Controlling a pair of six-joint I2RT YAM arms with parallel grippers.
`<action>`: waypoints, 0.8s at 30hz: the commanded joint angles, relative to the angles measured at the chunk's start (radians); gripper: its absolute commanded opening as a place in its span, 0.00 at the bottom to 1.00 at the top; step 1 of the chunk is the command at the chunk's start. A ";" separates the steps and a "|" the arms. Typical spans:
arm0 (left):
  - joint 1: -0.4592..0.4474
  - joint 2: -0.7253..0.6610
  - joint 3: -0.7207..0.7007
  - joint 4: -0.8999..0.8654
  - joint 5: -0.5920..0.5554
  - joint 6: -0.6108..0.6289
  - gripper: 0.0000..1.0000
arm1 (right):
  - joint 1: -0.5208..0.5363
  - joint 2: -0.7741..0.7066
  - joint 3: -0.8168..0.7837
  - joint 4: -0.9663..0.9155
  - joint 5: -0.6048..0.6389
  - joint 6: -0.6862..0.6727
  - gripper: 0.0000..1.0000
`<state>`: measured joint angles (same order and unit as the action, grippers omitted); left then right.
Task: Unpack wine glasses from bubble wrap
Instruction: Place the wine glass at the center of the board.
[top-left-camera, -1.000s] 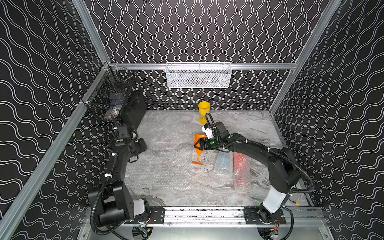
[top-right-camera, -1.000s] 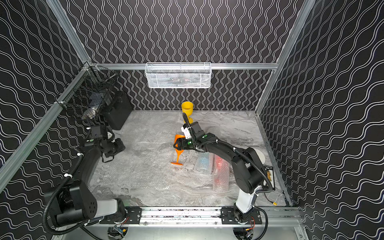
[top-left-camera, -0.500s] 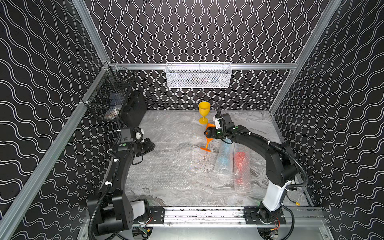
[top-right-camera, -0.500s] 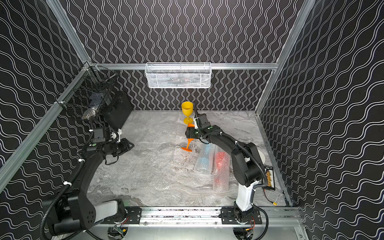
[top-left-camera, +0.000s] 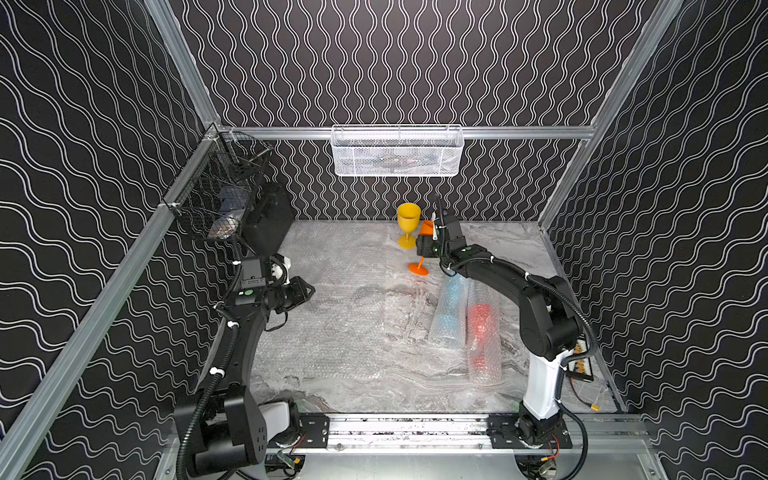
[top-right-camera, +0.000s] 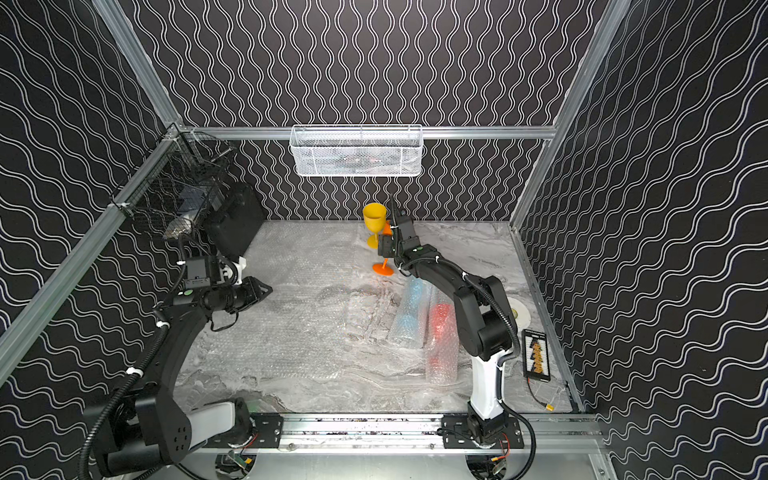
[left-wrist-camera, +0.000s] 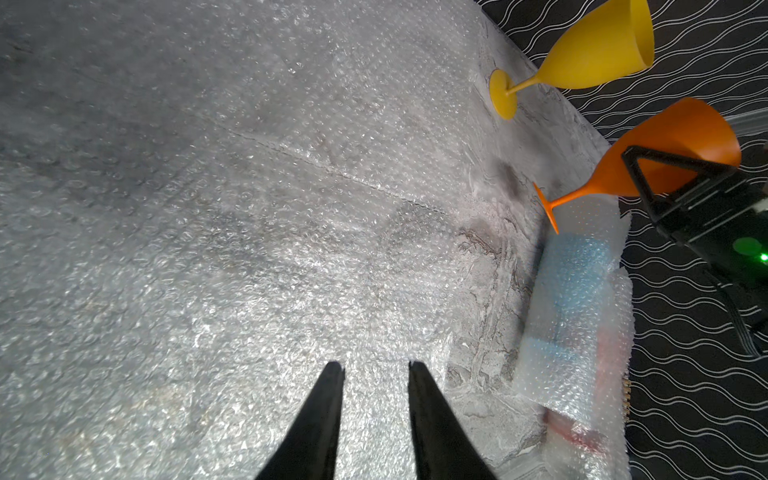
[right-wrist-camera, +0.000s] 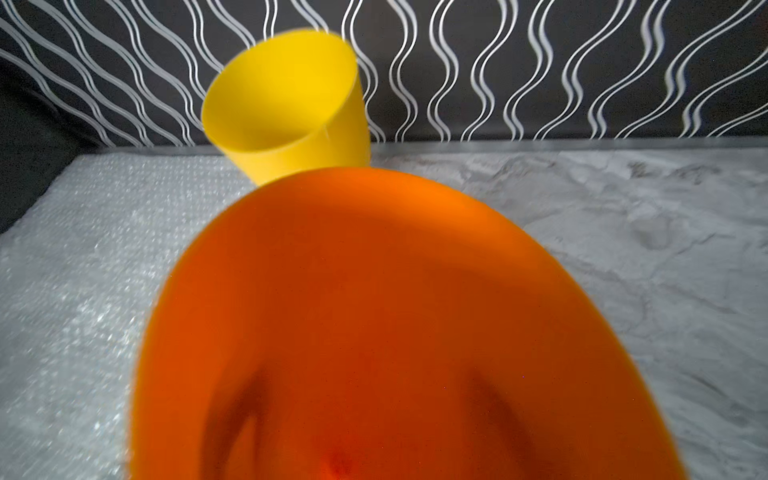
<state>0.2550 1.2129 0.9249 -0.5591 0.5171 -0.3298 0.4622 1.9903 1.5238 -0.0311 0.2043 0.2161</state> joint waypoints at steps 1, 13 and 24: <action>0.006 -0.003 -0.001 0.029 0.030 -0.009 0.32 | -0.002 0.022 0.012 0.155 0.089 -0.072 0.79; 0.012 0.002 -0.005 0.033 0.043 -0.009 0.32 | -0.051 0.205 0.070 0.439 0.209 -0.265 0.79; 0.019 0.015 -0.008 0.041 0.058 -0.013 0.32 | -0.060 0.355 0.184 0.517 0.227 -0.423 0.80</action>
<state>0.2707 1.2224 0.9211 -0.5388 0.5537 -0.3420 0.4046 2.3222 1.6806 0.4152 0.4175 -0.1444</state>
